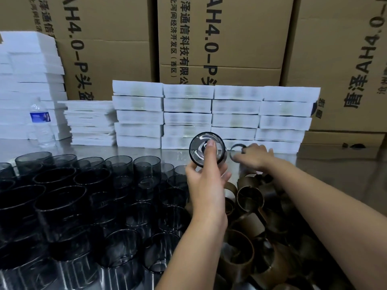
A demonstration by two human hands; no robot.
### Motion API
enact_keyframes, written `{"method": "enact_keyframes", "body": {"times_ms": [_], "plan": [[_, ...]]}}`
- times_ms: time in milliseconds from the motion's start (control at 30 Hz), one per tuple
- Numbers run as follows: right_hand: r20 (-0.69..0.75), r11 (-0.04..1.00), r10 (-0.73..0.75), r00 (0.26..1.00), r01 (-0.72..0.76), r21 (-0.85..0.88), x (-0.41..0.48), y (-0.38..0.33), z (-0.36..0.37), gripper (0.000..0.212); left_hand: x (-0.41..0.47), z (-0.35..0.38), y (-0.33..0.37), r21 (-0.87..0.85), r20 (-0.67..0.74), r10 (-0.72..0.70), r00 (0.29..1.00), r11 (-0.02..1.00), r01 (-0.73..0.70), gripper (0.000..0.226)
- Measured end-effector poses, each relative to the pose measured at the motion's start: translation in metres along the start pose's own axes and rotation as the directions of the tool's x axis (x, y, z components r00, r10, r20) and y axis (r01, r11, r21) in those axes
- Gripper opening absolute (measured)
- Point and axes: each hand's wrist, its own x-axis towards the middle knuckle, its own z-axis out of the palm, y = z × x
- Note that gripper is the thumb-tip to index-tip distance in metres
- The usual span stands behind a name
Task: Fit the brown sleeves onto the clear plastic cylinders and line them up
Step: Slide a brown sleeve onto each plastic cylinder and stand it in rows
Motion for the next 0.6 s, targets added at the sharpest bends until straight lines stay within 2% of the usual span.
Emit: {"method": "enact_keyframes", "body": {"times_ms": [67,133,233,367,433,500,600], "plan": [[-0.075,0.976,-0.035,0.997,0.050,0.211,-0.012,-0.001,-0.016,0.039,0.001,0.000,-0.001,-0.021,0.025,-0.038,0.999,0.999,0.039,0.045],[-0.079,0.907,-0.061,0.995,0.088,0.411,-0.027,0.002,-0.029,0.032,0.001,0.000,-0.003,-0.011,0.048,-0.078,0.996,0.997,0.079,0.048],[-0.098,0.888,-0.129,0.987,0.159,0.431,-0.054,0.008,-0.042,0.065,0.002,-0.001,-0.004,-0.002,0.092,-0.112,0.989,0.994,0.113,0.055],[-0.155,0.840,-0.194,0.969,0.246,0.483,-0.098,0.013,-0.054,0.068,0.005,-0.004,-0.005,0.028,0.150,-0.155,0.976,0.988,0.153,0.053],[-0.201,0.807,-0.195,0.960,0.273,0.523,-0.120,0.014,-0.059,0.055,0.006,-0.005,-0.006,0.040,0.184,-0.158,0.970,0.987,0.153,0.047],[-0.267,0.739,-0.139,0.954,0.280,0.613,-0.139,0.012,-0.063,0.041,0.005,-0.006,-0.007,0.053,0.213,-0.159,0.964,0.987,0.151,0.045],[-0.415,0.629,0.066,0.907,0.285,0.723,-0.156,0.011,-0.052,0.039,0.006,-0.006,-0.007,0.071,0.208,-0.145,0.967,0.988,0.133,0.040]]}}
